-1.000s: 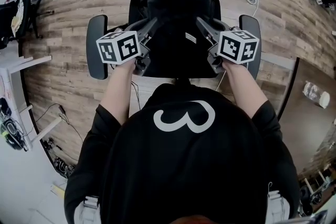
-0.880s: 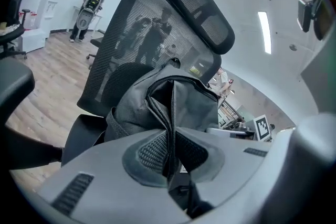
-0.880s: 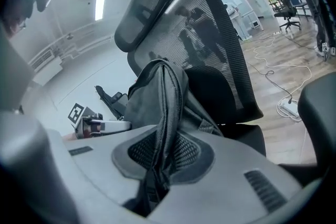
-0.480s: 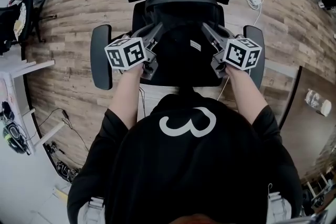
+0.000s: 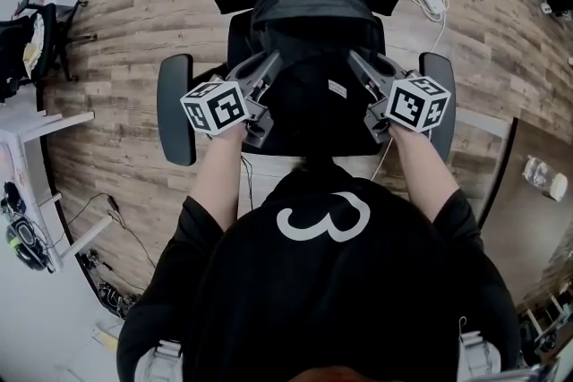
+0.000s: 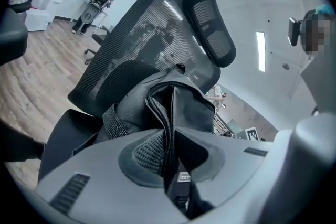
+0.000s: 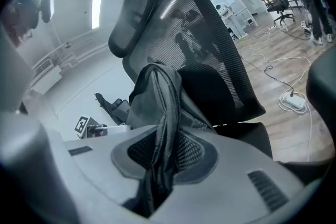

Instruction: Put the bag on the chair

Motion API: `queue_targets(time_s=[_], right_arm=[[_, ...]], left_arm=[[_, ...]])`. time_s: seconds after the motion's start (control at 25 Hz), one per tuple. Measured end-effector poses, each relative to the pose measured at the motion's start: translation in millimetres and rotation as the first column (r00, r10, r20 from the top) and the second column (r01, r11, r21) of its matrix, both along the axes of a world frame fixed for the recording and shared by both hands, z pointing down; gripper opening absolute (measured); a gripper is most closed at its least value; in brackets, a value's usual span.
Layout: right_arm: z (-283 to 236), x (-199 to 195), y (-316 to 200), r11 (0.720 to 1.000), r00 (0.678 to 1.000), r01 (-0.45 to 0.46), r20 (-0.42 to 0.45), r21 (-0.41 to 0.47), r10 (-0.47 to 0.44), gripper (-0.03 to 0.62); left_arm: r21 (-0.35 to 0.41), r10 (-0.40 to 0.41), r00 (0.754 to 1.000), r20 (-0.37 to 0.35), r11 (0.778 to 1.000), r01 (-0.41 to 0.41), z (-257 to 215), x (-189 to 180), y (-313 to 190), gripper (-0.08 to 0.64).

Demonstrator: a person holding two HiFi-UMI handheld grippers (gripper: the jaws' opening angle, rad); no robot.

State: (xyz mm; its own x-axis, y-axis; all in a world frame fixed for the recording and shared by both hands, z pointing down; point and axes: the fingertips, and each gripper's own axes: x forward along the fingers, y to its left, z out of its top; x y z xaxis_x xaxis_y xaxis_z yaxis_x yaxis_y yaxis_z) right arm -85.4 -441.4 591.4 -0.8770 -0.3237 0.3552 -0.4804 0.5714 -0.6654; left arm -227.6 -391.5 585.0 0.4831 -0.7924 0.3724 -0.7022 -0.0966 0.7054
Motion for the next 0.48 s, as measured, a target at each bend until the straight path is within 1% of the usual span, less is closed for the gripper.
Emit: queue_targets(time_s=[0.12, 0.2, 0.24, 0.28, 0.36, 0.44, 0.48], right_arm=[[0, 2, 0, 1.0, 1.0, -0.011, -0.011, 0.0, 0.011, 0.077], [0, 4, 2, 1.0, 0.999, -0.029, -0.039, 0.005, 0.029, 0.096], [0, 6, 3, 0.999, 0.997, -0.041, -0.064, 0.017, 0.042, 0.112], [0, 8, 4, 0.998, 0.994, -0.052, -0.092, 0.034, 0.055, 0.142], [-2, 11, 5, 0.995, 0.987, -0.073, -0.14, 0.072, 0.082, 0.176], [-6, 15, 6, 0.99, 0.978, -0.096, -0.173, 0.106, 0.113, 0.194], [-9, 18, 6, 0.987, 0.973, -0.109, -0.19, 0.122, 0.131, 0.199]], left_arm=[[-0.004, 0.003, 1.0, -0.004, 1.0, -0.003, 1, 0, 2, 0.057], [-0.006, 0.011, 1.0, -0.008, 1.0, -0.011, 0, 1, 5, 0.069], [-0.001, 0.017, 1.0, -0.017, 1.0, -0.017, -3, 1, 6, 0.083], [0.006, 0.023, 0.999, -0.033, 1.0, -0.022, -6, 2, 8, 0.103], [0.011, 0.03, 0.998, -0.058, 1.0, -0.029, -11, 2, 12, 0.163], [0.011, 0.045, 0.998, -0.047, 0.999, -0.044, -15, 3, 17, 0.187], [0.008, 0.054, 0.998, -0.037, 0.999, -0.054, -17, 4, 20, 0.189]])
